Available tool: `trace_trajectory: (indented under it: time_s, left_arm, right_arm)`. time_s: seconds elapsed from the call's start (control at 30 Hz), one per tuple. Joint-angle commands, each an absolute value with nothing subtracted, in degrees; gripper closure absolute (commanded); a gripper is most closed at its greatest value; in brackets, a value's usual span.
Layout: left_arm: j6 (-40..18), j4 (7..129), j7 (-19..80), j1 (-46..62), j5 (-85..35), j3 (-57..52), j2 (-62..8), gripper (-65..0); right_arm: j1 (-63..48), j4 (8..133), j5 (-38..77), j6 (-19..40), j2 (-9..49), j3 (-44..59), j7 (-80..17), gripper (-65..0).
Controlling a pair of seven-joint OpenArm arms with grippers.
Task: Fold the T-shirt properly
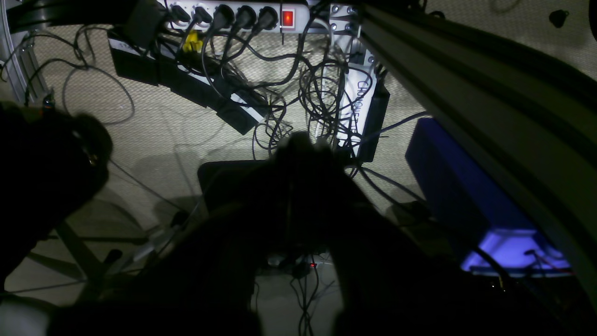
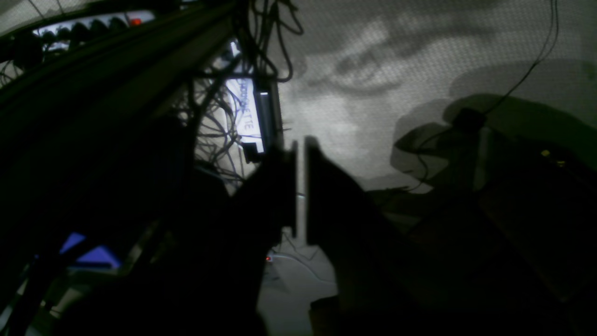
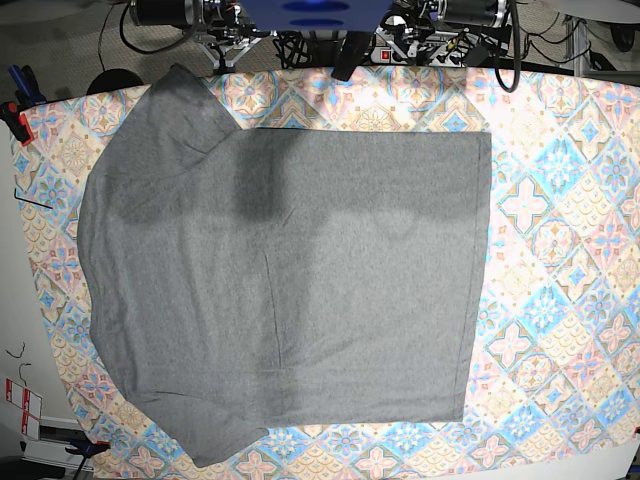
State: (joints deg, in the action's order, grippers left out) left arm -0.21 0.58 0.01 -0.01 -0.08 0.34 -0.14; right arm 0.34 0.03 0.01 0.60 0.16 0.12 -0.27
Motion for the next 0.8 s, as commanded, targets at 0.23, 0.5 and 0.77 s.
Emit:
trace_trajectory:
  time_s: [0.23, 0.5, 0.77]
  left_arm:
    - [0.0, 0.3, 0.2, -0.1, -0.1, 0.4, -0.2, 0.0]
    - [0.0, 0.4, 0.3, -0.1, -0.2, 0.4, 0.1, 0.0]
    - [0.0, 0.5, 0.3, -0.2, -0.2, 0.4, 0.0, 0.0]
  right_arm:
    - [0.5, 0.0, 0.0, 0.4, 0.1, 0.1, -0.4, 0.0]
    - [0.4, 0.0, 0.0, 0.4, 0.1, 0.3, -0.4, 0.0]
    - [0.4, 0.0, 0.0, 0.4, 0.1, 0.0, -0.1, 0.0]
